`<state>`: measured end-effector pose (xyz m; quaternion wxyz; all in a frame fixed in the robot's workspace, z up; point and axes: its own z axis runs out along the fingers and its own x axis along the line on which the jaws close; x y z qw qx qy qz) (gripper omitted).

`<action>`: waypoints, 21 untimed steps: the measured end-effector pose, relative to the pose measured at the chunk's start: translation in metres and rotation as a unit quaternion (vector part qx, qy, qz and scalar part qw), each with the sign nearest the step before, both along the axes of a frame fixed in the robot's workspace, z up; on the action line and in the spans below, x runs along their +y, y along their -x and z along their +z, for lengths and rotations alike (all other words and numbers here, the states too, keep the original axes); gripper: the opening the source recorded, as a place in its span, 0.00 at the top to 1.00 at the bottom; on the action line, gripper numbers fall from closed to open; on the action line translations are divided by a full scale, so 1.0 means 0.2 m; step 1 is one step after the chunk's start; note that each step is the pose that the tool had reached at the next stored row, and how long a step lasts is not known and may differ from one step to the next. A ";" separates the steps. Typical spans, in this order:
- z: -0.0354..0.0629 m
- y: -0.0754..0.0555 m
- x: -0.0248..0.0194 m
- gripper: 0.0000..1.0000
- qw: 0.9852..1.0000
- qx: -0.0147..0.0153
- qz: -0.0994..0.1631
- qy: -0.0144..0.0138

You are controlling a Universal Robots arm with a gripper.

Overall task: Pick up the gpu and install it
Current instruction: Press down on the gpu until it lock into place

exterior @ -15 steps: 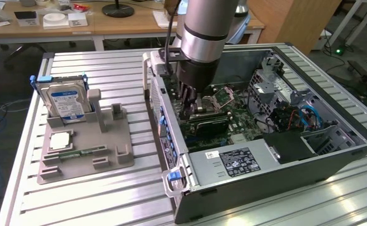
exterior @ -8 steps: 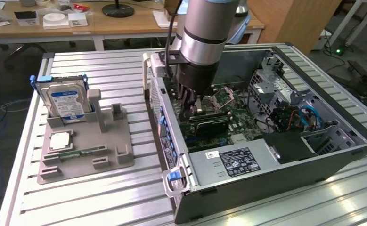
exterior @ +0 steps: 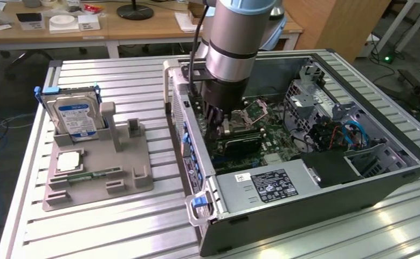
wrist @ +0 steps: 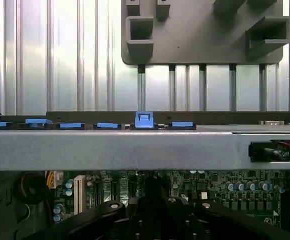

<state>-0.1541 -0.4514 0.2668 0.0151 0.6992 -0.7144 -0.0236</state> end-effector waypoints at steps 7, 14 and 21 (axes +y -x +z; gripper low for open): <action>-0.023 0.00 0.000 0.89 1.000 0.001 0.000 0.000; 0.034 0.00 0.000 0.89 1.000 0.002 0.000 0.000; 0.035 0.00 0.000 0.89 1.000 0.003 0.000 0.000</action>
